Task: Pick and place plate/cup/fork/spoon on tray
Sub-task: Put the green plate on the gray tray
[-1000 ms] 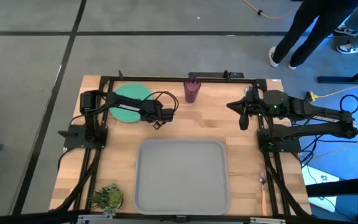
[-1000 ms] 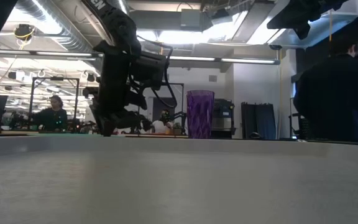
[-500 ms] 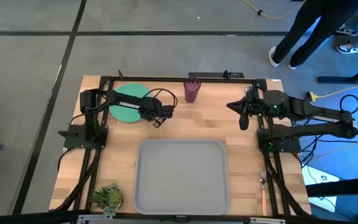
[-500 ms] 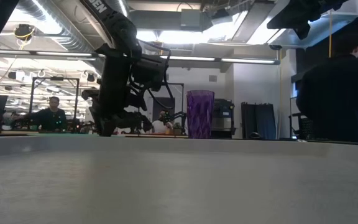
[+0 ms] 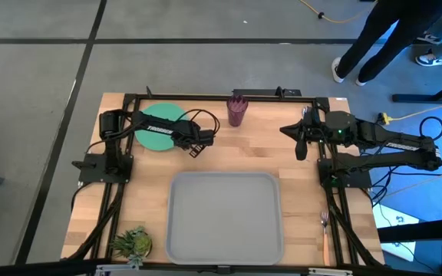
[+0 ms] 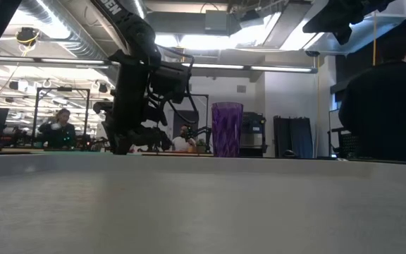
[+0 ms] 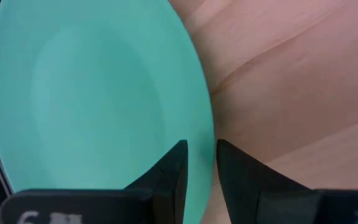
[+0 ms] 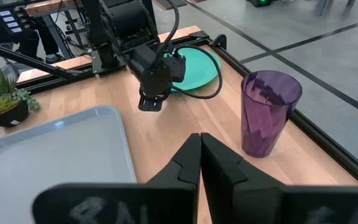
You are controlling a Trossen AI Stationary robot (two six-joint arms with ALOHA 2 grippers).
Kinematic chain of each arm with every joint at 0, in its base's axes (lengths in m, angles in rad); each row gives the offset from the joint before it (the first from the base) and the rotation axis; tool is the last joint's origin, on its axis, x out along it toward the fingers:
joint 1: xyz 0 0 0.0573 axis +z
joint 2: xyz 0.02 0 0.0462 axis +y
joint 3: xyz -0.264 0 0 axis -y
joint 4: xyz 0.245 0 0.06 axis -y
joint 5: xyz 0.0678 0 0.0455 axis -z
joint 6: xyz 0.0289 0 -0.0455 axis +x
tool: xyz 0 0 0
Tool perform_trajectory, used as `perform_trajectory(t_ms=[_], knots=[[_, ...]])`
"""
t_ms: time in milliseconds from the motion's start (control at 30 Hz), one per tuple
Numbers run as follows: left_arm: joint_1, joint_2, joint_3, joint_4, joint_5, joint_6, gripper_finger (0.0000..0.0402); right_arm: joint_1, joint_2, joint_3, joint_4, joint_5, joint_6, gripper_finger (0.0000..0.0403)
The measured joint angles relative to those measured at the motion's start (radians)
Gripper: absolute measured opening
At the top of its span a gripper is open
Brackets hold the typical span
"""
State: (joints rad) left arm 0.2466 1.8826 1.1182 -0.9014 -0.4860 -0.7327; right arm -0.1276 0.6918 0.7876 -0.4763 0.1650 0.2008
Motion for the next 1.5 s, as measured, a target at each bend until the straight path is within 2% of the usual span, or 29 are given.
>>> perform_trajectory(t_ms=[133,600,1033,1233,1500], knots=[[0.0,0.024,-0.002,0.011,0.027,0.047,0.0078,0.0,0.0,0.0,0.0,0.0,0.0,0.0017],[0.001,0.033,-0.002,0.009,0.003,0.145,0.0076,0.0,0.0,0.0,0.018,0.0,0.006,0.0017],[0.014,0.034,-0.004,-0.007,-0.023,0.193,0.0007,0.0,0.0,0.0,0.047,0.0,0.004,0.0017],[0.01,0.015,-0.004,-0.038,0.012,0.23,0.0004,0.0,0.0,0.0,0.047,0.0,0.004,0.0017],[-0.006,-0.074,-0.004,-0.083,0.099,0.28,0.0002,0.0,0.0,0.0,0.048,0.0,0.004,0.0017]])
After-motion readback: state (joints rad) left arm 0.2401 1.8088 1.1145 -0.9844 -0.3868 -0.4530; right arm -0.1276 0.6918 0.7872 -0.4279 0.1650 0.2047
